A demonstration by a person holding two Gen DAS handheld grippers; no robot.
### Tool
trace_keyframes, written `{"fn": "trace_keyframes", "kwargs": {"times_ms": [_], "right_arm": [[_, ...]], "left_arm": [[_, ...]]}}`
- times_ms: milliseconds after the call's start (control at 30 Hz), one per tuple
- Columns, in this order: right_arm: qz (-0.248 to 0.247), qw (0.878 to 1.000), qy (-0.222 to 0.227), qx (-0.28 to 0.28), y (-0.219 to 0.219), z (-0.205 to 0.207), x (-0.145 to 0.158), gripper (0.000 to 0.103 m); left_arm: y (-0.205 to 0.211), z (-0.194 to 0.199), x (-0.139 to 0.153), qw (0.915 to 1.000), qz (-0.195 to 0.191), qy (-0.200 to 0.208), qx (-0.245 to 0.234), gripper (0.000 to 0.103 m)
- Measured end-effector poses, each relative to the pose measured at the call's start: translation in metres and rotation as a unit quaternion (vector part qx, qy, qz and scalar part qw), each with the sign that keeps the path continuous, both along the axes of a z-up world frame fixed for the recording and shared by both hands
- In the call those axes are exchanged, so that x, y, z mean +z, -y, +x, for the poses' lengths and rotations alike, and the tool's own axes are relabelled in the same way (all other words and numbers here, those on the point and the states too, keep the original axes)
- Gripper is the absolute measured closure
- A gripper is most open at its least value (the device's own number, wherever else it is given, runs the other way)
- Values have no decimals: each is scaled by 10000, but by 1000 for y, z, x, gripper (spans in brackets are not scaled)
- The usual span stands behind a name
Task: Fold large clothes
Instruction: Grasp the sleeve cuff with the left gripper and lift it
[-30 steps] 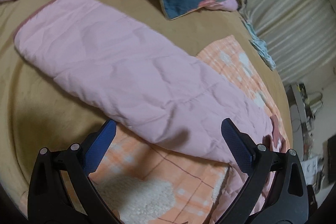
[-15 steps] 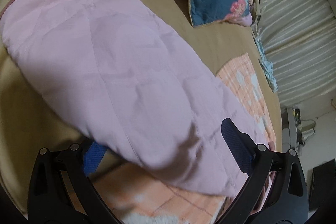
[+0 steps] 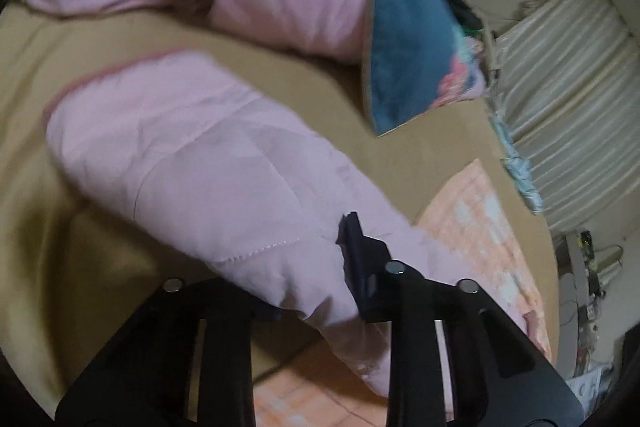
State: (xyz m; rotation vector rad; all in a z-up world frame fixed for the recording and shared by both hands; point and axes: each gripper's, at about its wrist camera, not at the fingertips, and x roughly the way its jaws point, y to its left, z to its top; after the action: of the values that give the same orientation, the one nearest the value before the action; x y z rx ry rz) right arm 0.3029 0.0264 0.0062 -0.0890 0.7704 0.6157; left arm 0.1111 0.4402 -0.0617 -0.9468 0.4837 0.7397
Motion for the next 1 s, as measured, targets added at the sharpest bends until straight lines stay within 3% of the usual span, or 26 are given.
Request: {"fn": "trace_keyframes", "kwargs": {"times_ms": [167,500,800,1000], "right_arm": [[66,9999,3,-103,23,-1,9,5],[435,9975,164,-535,94,-1,39,5],[708,9929,106,-951,158,2,46,4],[808,9904,74,-1123,193,4,44,4]], "left_arm": [[26,8,51,9974,431,531,-245,89],[98,60,126,9836,1129,868,-1107,90],[196,110,167,9568,1792,826,-2136,90],[248,141,172,9369,2128,701,-2682,92]]}}
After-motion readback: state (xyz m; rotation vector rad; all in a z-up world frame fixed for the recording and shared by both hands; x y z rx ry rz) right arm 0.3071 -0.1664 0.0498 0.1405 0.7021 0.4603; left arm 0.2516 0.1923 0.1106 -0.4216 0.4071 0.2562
